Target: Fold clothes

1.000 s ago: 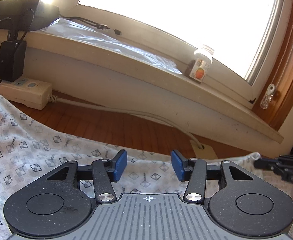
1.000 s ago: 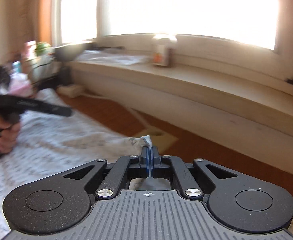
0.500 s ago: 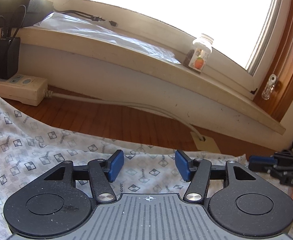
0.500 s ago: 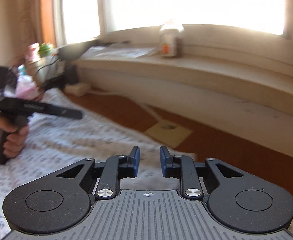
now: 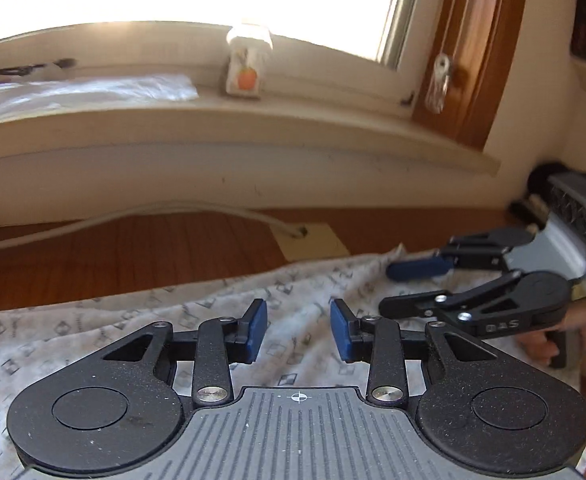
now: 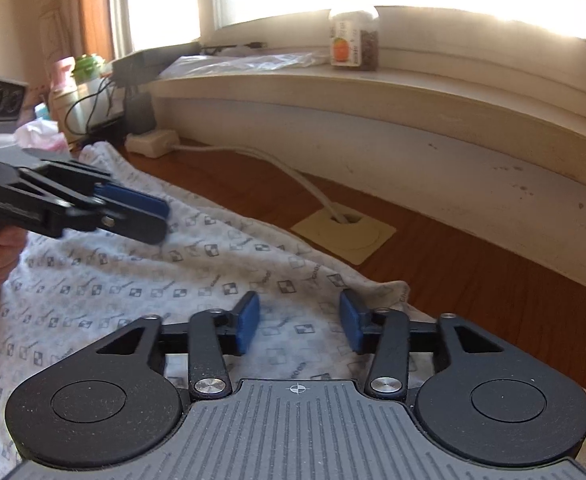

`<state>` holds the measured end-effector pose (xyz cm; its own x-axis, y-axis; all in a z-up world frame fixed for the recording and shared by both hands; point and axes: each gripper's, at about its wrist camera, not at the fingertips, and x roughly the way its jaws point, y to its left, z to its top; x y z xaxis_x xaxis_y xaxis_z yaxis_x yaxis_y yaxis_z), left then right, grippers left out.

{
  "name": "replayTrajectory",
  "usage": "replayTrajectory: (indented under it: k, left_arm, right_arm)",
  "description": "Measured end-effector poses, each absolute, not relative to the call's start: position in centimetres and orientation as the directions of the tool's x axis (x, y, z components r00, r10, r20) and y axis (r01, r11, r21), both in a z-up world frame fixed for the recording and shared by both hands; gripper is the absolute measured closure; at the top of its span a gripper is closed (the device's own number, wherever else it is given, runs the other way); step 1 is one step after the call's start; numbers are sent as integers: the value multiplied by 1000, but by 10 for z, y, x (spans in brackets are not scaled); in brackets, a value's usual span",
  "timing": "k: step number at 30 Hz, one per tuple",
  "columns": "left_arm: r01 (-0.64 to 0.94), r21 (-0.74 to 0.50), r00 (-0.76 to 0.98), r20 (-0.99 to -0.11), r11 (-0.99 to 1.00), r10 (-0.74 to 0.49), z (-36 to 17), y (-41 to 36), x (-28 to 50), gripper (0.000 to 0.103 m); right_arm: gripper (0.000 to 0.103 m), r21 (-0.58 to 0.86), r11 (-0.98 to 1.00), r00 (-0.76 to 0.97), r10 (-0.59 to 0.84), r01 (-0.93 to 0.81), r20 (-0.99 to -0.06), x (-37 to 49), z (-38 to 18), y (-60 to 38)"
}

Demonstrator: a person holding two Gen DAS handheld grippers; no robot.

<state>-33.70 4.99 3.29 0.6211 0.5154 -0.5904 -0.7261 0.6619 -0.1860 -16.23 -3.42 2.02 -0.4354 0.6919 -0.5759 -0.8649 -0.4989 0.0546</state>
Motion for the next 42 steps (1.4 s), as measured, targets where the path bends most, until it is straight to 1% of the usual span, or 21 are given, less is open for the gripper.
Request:
replayTrajectory:
  k: [3, 7, 12, 15, 16, 17, 19, 21, 23, 24, 26, 28, 31, 33, 34, 35, 36, 37, 38, 40, 42]
  left_arm:
    - [-755, -156, 576, -623, 637, 530, 24, 62, -330, 65]
    - [-760, -117, 567, -599, 639, 565, 19, 67, -332, 65]
    - [-755, -170, 596, -579, 633, 556, 19, 72, -344, 65]
    - [-747, -155, 597, -584, 647, 550, 20, 71, -343, 65]
    - [-748, -142, 592, -586, 649, 554, 20, 70, -341, 65]
    - [-749, -129, 586, -588, 650, 558, 20, 69, -340, 65]
    - [-748, -109, 578, -590, 654, 563, 20, 67, -338, 64]
    - [-747, -102, 577, -591, 657, 564, 20, 67, -337, 63]
    - [-741, -105, 583, -590, 663, 558, 19, 67, -338, 60]
    - [-737, -108, 588, -589, 667, 554, 19, 67, -338, 57]
    - [-727, -109, 596, -589, 677, 546, 19, 67, -337, 48]
    - [-721, -90, 594, -592, 688, 545, 19, 64, -334, 37]
    - [-724, -52, 575, -595, 688, 561, 18, 60, -330, 31]
    - [-728, -42, 569, -593, 684, 570, 19, 59, -329, 24]
    - [-731, -38, 568, -589, 682, 575, 19, 58, -329, 23]
    - [-732, -34, 566, -586, 680, 580, 19, 58, -330, 22]
    - [-734, -30, 565, -583, 679, 585, 20, 57, -330, 16]
    - [-736, -20, 562, -575, 677, 594, 21, 56, -329, 7]
    - [-740, -4, 559, -560, 672, 612, 23, 52, -328, 2]
    - [-736, 1, 574, -529, 677, 625, 28, 45, -323, 0]
    - [-716, -28, 603, -528, 698, 598, 36, 41, -314, 0]
  right_arm:
    - [51, 44, -508, -437, 689, -860, -578, -165, 20, -36]
    - [51, 83, -505, -456, 682, -859, -572, -159, 21, -34]
    - [52, 77, -466, -424, 710, -882, -562, -156, 22, -35]
    - [69, 71, -420, -386, 737, -905, -555, -151, 22, -34]
    - [83, 68, -401, -368, 744, -913, -558, -147, 22, -31]
    - [87, 65, -383, -351, 750, -922, -560, -144, 22, -29]
    - [87, 80, -353, -335, 758, -932, -559, -134, 26, -27]
    - [83, 91, -336, -332, 784, -937, -525, -118, 36, -40]
    - [68, 99, -323, -329, 812, -941, -482, -100, 48, -56]
    - [64, 100, -313, -322, 827, -945, -461, -91, 53, -66]
    - [48, 97, -276, -291, 854, -956, -431, -68, 60, -93]
    - [40, 112, -227, -253, 870, -967, -423, -43, 61, -118]
    - [21, 138, -143, -189, 888, -980, -420, -6, 55, -158]
    - [17, 150, -80, -136, 899, -985, -416, 18, 49, -186]
    - [16, 161, -44, -108, 906, -986, -410, 30, 46, -200]
    - [10, 173, -9, -79, 912, -985, -404, 42, 43, -213]
    - [6, 185, 21, -55, 917, -982, -395, 54, 40, -226]
    - [0, 199, 46, -35, 923, -979, -384, 65, 38, -239]
    - [0, 211, 64, -20, 927, -975, -375, 75, 35, -250]
    - [0, 235, 98, 7, 933, -967, -360, 94, 30, -268]
    - [0, 270, 153, 52, 936, -951, -347, 112, 26, -283]
